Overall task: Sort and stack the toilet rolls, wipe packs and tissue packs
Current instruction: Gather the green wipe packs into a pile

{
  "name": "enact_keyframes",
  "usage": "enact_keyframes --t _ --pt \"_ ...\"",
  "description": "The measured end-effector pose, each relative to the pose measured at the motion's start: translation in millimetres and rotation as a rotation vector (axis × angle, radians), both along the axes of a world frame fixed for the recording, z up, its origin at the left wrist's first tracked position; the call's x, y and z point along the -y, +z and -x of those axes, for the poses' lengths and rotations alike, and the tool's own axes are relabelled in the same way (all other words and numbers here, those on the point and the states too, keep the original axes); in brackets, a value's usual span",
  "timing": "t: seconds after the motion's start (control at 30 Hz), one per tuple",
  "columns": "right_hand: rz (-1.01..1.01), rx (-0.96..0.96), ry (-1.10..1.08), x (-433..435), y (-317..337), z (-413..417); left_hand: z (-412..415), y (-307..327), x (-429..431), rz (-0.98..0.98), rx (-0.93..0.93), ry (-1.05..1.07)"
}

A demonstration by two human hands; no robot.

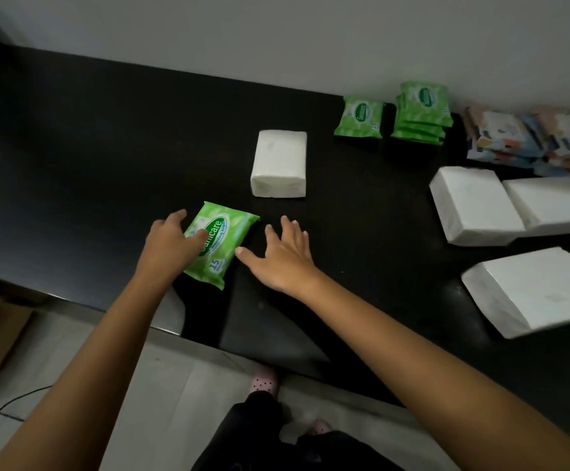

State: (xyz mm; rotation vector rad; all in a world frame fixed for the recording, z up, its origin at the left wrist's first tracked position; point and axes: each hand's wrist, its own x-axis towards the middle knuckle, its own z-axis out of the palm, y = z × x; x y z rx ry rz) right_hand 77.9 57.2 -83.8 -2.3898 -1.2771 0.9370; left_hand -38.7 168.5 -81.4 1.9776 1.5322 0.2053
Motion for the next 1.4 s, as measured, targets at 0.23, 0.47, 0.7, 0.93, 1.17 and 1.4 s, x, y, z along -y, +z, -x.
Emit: enact_keyframes --t 0.23,0.47,0.7,0.93,1.17,1.4 --pt "-0.026 -0.102 0.028 -15 -12 21 -1 -5 2 0.006 -0.006 -0.035" --pt "-0.276 -0.261 -0.052 -6 11 16 -1 4 11 0.055 0.38 0.128" --pt "-0.592 -0.336 -0.249 -18 48 -28 -57 50 14 0.017 0.69 0.056" --pt "-0.712 -0.328 -0.479 -21 77 -94 -121 83 -2 0.16 0.786 -0.155" --pt "-0.717 -0.278 -0.653 -32 87 -153 -189 85 -30 0.375 0.824 -0.247" --pt "-0.642 -0.175 -0.682 -67 85 -219 -272 78 -72 0.432 0.787 -0.282"
